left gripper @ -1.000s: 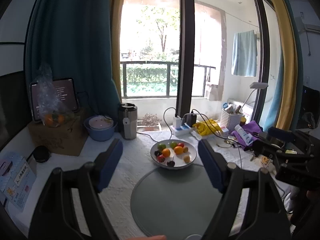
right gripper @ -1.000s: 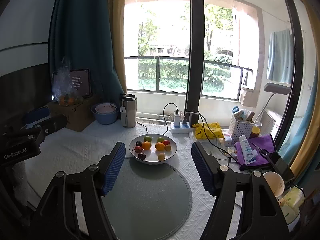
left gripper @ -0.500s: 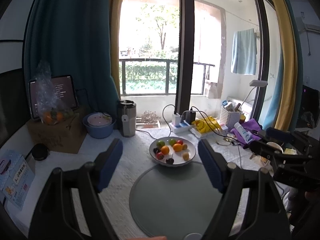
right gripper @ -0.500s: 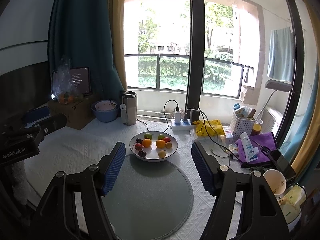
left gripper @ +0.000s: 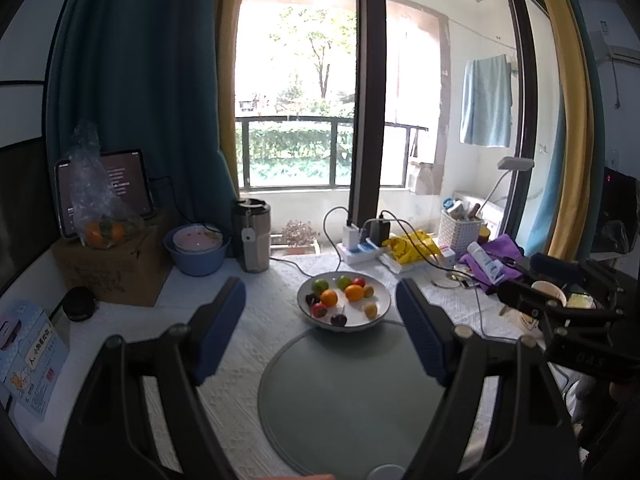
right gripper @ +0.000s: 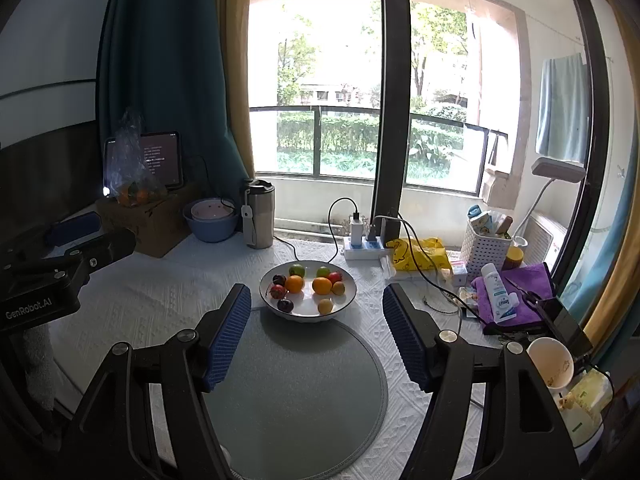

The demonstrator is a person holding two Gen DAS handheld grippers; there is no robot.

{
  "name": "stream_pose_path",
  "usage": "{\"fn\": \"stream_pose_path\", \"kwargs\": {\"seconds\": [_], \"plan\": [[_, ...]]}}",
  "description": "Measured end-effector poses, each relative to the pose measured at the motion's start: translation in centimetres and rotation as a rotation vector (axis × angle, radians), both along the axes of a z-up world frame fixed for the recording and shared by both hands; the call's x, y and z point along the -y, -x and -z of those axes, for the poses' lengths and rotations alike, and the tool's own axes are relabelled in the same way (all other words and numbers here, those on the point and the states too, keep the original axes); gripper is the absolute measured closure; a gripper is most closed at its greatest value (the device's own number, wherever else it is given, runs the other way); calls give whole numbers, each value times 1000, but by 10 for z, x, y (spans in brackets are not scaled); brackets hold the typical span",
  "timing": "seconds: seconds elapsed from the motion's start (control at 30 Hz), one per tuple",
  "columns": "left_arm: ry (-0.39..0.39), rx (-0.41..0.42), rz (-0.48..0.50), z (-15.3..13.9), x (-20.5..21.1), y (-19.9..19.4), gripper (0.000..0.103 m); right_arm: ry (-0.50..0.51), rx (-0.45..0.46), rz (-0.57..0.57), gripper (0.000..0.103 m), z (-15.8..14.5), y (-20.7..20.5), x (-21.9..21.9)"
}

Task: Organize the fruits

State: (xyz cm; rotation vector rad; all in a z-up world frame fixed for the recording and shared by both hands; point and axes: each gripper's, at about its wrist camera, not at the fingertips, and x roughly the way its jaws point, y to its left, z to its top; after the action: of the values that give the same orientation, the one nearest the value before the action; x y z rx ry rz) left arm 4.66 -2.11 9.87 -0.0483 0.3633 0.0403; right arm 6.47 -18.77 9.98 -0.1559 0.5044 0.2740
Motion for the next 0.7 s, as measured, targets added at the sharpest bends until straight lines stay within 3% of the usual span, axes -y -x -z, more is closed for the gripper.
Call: {"fn": "stream_pose_path", "kwargs": {"seconds": [0.7], "plan": [[-2, -5, 3, 1, 1, -1, 24, 1, -4, 5, 31, 3, 1, -1]]}}
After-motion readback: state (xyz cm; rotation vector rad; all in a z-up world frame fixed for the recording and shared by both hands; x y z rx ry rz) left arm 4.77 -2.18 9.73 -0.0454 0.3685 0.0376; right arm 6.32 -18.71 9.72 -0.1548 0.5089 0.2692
